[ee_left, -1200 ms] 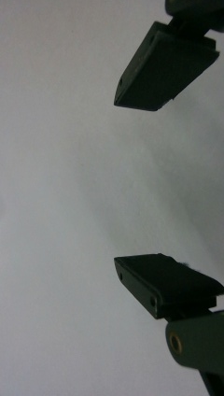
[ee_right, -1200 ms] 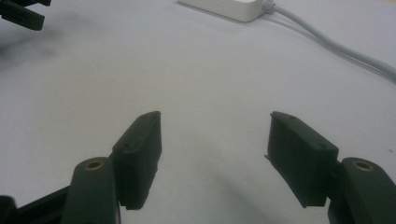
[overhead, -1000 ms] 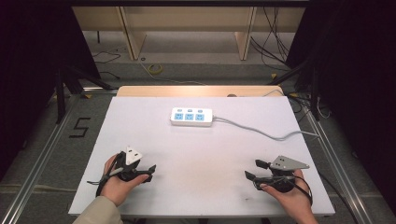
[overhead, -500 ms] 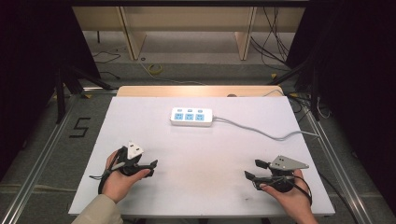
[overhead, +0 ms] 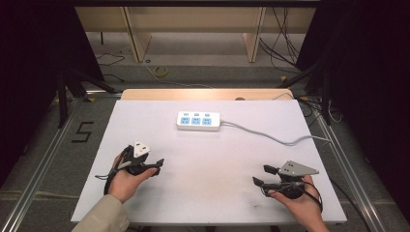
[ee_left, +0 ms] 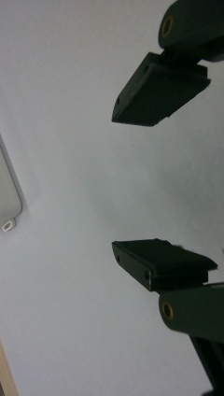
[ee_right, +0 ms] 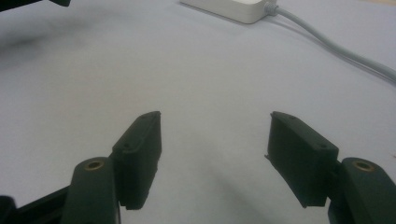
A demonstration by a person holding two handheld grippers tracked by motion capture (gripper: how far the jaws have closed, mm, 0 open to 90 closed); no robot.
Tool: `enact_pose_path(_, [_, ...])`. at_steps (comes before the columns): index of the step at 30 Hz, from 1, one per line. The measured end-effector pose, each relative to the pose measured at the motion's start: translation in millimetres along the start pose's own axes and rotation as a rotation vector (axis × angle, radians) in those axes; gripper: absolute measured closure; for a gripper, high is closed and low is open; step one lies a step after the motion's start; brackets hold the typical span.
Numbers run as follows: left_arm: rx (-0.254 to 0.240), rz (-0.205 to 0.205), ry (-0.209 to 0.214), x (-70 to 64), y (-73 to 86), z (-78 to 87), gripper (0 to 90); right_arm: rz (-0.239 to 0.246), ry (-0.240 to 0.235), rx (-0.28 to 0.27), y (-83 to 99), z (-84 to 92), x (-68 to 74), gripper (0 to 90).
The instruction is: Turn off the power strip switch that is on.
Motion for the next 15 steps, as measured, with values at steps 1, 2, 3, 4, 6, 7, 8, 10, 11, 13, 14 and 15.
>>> enact_pose_path(1, [-0.004,-0.003,-0.001,0.2,-1.9,-1.2,34.1,-0.001,0.000,-0.001,0.0,-0.2,-0.1,36.0])
enact_pose_path(2, [-0.004,-0.006,-0.003,0.3,-3.6,-2.1,36.1,0.000,-0.001,0.001,0.4,-0.5,-0.2,36.0])
enact_pose_path(3, [-0.007,-0.008,-0.003,0.4,-5.5,-3.2,36.1,0.000,-0.001,0.001,0.4,-0.5,-0.2,36.0])
enact_pose_path(4, [-0.008,-0.012,-0.004,0.4,-7.1,-4.4,38.6,0.003,0.000,0.003,0.5,-0.4,-0.4,36.0])
enact_pose_path(6, [-0.007,-0.020,-0.005,0.3,-9.8,-6.6,39.6,0.002,0.000,0.003,0.3,-0.3,-0.4,36.0])
enact_pose_path(7, [-0.008,-0.022,-0.007,0.7,-11.0,-7.6,41.2,0.001,0.001,0.000,0.0,-0.4,-0.4,36.0])
enact_pose_path(8, [-0.007,-0.021,-0.007,0.9,-12.2,-8.5,46.2,-0.001,0.002,0.002,0.1,0.0,-0.8,35.9])
enact_pose_path(10, [-0.007,-0.022,-0.002,1.0,-14.3,-10.2,49.2,-0.002,0.004,0.002,0.0,0.1,-1.2,35.9])
enact_pose_path(11, [-0.008,-0.029,0.004,1.0,-15.4,-11.0,51.8,-0.001,0.005,0.002,0.0,0.3,-1.7,36.0])
enact_pose_path(13, [-0.009,-0.032,0.012,0.3,-17.2,-12.7,56.0,0.001,0.005,0.000,-0.1,0.5,-2.7,35.9])
enact_pose_path(14, [-0.011,-0.038,0.013,0.5,-18.2,-13.7,59.8,0.000,0.008,0.001,-0.2,0.9,-3.4,35.9])
enact_pose_path(15, [-0.012,-0.037,0.015,0.3,-18.9,-14.6,59.8,0.000,0.008,0.001,-0.2,0.9,-3.4,35.9])
Point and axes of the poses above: each handheld gripper's, and its own axes: z roughly backward along the jaws, y roughly out of its underside, x roughly to its left, the point moved 10 cm from there along -z, roughly forward along the jaws, and after that the axes turned 6 degrees about -x, right-handed, at the moved point
